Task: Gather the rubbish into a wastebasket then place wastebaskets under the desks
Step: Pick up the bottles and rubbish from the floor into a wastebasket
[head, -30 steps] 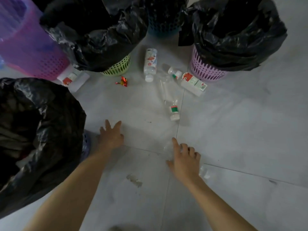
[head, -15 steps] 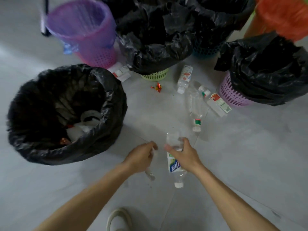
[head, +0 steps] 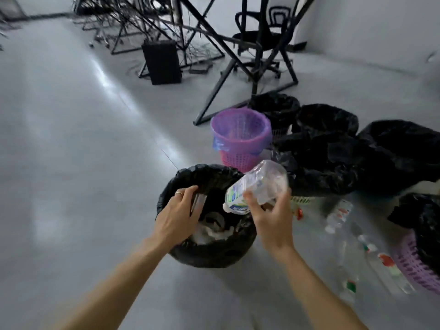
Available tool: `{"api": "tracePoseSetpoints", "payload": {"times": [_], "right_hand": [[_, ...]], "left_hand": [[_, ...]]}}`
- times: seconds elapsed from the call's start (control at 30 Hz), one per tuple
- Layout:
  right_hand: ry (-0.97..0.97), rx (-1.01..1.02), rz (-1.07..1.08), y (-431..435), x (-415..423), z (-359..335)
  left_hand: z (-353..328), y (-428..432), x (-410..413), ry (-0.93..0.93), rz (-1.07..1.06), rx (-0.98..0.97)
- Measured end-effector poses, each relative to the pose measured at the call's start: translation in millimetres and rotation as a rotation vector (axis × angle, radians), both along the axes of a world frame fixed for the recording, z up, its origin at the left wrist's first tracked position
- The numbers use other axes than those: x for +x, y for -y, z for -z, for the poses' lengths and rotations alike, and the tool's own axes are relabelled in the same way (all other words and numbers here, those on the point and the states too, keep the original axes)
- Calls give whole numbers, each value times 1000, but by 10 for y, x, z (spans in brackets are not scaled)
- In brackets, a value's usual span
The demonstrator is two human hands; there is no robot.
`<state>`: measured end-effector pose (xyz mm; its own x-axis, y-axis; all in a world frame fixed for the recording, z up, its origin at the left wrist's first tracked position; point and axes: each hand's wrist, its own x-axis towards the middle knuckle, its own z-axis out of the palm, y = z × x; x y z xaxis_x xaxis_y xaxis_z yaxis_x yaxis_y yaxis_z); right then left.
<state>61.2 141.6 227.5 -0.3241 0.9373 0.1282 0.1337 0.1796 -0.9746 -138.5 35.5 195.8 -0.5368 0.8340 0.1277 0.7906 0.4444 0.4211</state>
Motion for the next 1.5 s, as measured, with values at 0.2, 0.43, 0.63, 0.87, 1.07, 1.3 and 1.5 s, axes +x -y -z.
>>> {"api": "tracePoseSetpoints", "payload": {"times": [0.2,0.43,0.63,0.87,1.07,1.3,1.5], "right_hand": [[868,70,-387,133,121,847],[914,151,-450,230,69,1039],[962,236,-520,373,-400,979],[981,262,-593,407,-820,906],[708,164,-472,261,-309,974],[896,-10,-268,-294,512,1210],[944,11,-160,-907,496,1127]], "left_hand": [[478,336,-94,-170,40,-487],[614,774,-164,-324,176,-374],[510,1113,-406,-280,33,-428],[416,1242,-517,-273,-34,-529],[311,513,-131,-286,60,-220],[299,-753,552,-171,370,-183],[429,-1362,420,-144,436,-393]]}}
